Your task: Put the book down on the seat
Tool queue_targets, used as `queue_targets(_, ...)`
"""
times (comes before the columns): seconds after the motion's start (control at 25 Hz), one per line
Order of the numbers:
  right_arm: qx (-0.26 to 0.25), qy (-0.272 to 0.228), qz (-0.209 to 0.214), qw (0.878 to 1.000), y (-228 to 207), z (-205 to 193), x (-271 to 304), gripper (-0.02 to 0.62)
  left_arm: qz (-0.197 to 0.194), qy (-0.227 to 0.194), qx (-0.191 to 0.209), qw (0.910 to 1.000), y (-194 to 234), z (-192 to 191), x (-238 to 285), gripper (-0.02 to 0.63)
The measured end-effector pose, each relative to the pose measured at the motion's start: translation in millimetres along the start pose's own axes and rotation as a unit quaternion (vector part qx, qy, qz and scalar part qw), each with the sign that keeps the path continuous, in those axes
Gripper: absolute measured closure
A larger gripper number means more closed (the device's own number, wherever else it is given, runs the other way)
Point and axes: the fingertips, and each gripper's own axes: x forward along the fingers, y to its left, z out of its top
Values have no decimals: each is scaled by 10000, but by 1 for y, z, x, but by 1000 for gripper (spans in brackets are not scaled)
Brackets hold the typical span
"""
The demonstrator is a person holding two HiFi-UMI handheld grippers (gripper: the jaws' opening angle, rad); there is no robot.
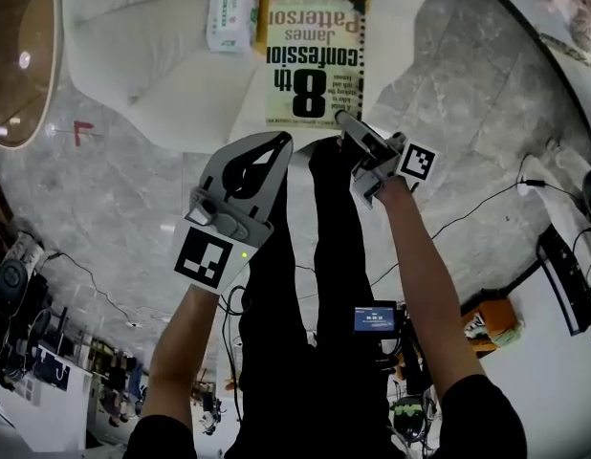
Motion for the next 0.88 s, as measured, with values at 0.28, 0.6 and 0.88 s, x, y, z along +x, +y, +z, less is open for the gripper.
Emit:
queue_targets(0.28, 102, -20, -125, 9999, -26, -5, 13, 414, -64, 11, 63, 10000, 4, -4, 0, 594)
queue_targets(0.6, 166, -97, -355, 9992, -51, 1, 27, 413, -26, 27, 72, 10000, 11, -12, 0, 594)
queue_targets(0.88, 242, -103, -641, 9976, -73, 2, 37, 413, -25, 51, 39, 10000, 14, -19, -4, 594)
